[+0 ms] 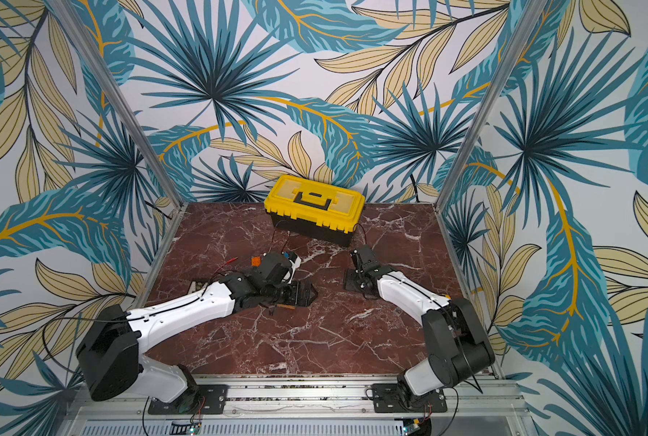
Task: Assemble the number 5 with lego
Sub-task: Pick up the lego brick from the center of the board.
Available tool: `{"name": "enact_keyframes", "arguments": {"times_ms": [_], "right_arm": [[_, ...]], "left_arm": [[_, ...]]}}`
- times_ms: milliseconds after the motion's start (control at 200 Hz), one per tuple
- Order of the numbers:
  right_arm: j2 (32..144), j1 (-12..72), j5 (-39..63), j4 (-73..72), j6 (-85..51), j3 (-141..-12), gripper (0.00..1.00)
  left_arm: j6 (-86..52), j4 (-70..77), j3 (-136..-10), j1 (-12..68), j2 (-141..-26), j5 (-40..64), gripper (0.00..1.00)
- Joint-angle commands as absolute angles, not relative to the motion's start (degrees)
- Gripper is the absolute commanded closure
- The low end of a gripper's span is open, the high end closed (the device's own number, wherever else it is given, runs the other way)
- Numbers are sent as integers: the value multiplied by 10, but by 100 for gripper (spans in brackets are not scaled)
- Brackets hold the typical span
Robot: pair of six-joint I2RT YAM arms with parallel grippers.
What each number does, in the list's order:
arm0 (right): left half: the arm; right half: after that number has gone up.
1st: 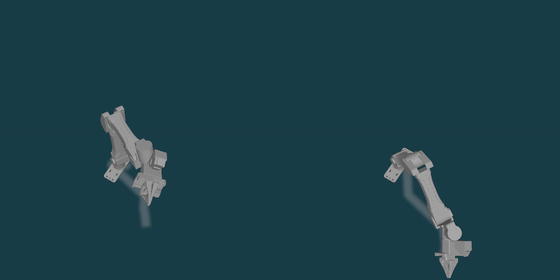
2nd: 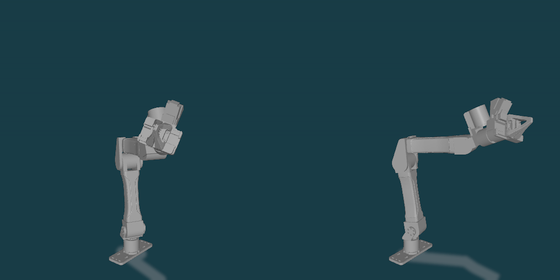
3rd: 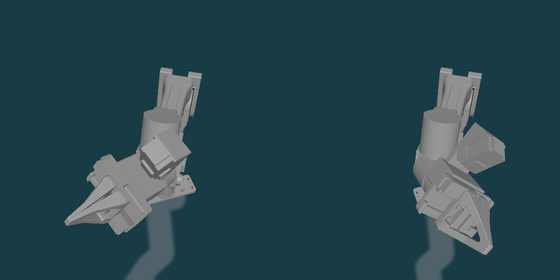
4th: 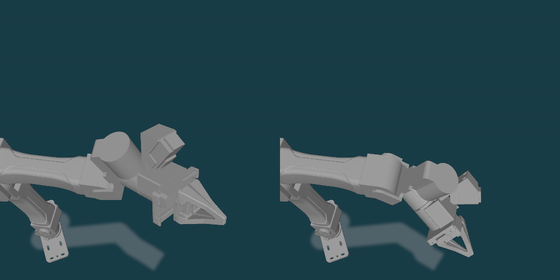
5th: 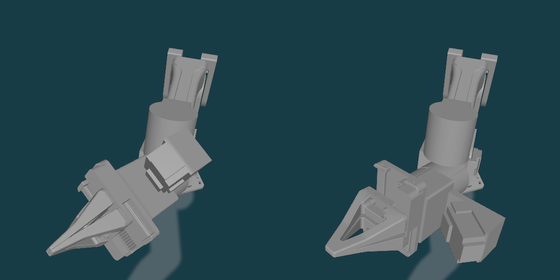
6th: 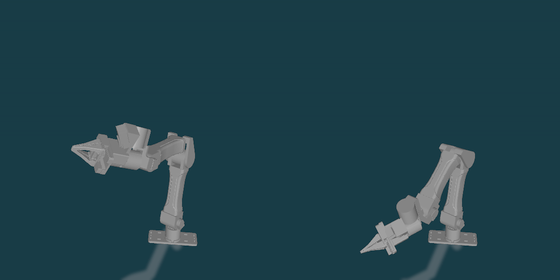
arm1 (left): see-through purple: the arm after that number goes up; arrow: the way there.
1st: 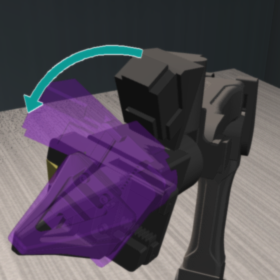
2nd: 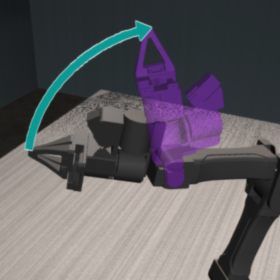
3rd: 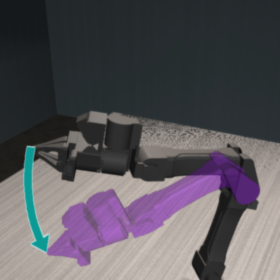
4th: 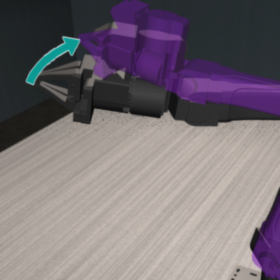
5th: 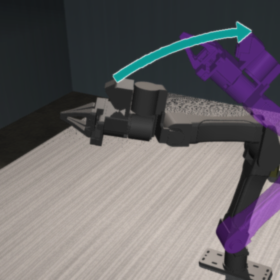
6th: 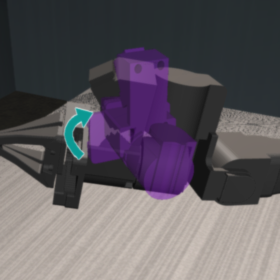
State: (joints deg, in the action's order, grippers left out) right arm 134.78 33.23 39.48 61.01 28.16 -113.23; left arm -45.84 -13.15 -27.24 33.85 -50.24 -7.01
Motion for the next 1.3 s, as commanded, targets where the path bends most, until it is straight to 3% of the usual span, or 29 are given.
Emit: {"name": "enact_keyframes", "arguments": {"times_ms": [0,195,380,721,866,1021,1146,1297], "right_arm": [[1378,328,396,671,303,-1172,58],[1392,326,390,662,302,-1199,53],[1383,326,364,646,289,-1210,40],[1280,335,280,581,223,-1193,39],[1130,343,241,434,137,-1042,38],[929,340,49,197,-49,-780,37],[837,325,-70,191,-182,-654,35],[765,282,-96,175,-314,-514,35]], "left_arm": [[-456,-127,-271,334,-506,-63,0],[-456,-119,-271,333,-515,-60,0],[-458,-115,-269,332,-518,-56,0],[-457,-118,-268,332,-507,-50,0],[-448,-117,-273,332,-500,-41,0],[-427,-111,-301,332,-537,17,0],[-419,-108,-343,332,-593,68,0],[-407,-152,-433,339,-685,118,0]]}}
